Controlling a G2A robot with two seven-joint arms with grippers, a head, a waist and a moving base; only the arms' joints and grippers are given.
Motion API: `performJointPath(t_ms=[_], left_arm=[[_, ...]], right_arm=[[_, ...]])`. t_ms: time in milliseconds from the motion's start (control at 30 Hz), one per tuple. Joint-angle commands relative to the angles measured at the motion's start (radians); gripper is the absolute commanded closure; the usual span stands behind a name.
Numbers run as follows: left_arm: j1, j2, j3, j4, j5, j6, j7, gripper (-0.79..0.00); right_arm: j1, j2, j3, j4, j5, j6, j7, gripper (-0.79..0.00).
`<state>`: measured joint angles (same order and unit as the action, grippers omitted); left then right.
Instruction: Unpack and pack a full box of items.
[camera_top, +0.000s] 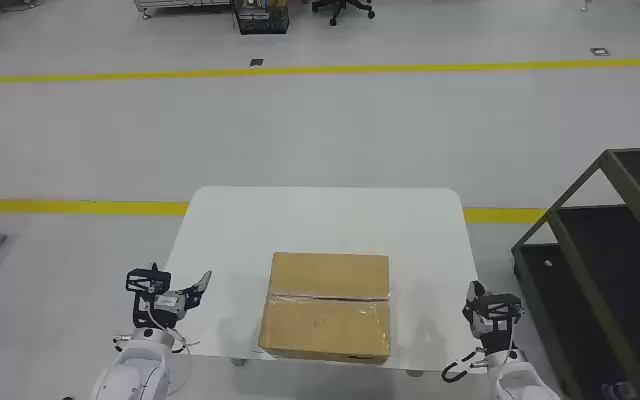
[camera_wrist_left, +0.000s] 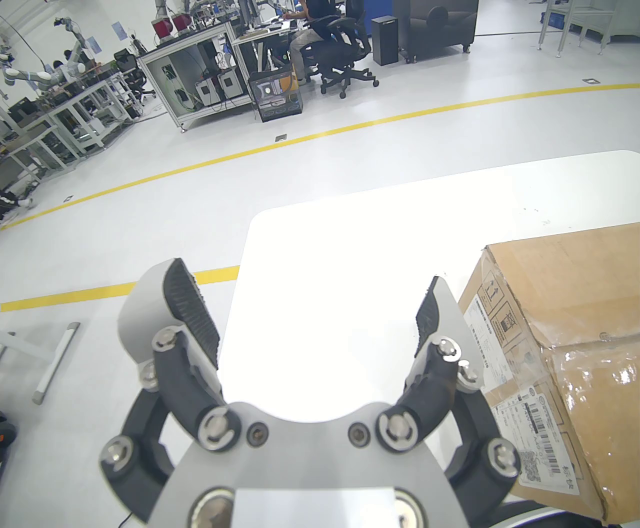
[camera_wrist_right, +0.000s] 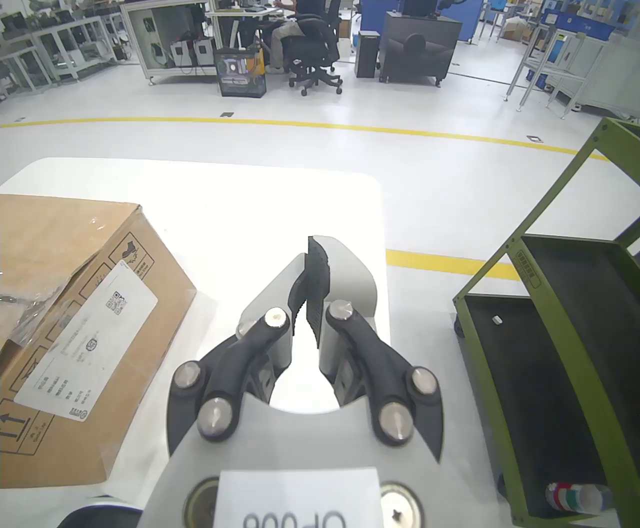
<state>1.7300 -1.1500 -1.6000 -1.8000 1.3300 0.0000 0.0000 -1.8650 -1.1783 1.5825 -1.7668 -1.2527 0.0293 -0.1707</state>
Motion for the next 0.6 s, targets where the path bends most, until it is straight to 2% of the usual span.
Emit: performJointPath(t_ms=[0, 367, 567], left_arm=[[0.0, 0.0, 0.0, 0.0, 0.0, 0.0, 0.0, -0.785], [0.0, 0.0, 0.0, 0.0, 0.0, 0.0, 0.0, -0.785], [0.0, 0.0, 0.0, 0.0, 0.0, 0.0, 0.0, -0.785]], right_arm=[[0.0, 0.0, 0.0, 0.0, 0.0, 0.0, 0.0, 0.0], [0.001, -0.001, -0.003, 0.003, 0.002, -0.001, 0.003, 0.0], [-0.015, -0.011, -0.051, 0.045, 0.02, 0.014, -0.018, 0.0]])
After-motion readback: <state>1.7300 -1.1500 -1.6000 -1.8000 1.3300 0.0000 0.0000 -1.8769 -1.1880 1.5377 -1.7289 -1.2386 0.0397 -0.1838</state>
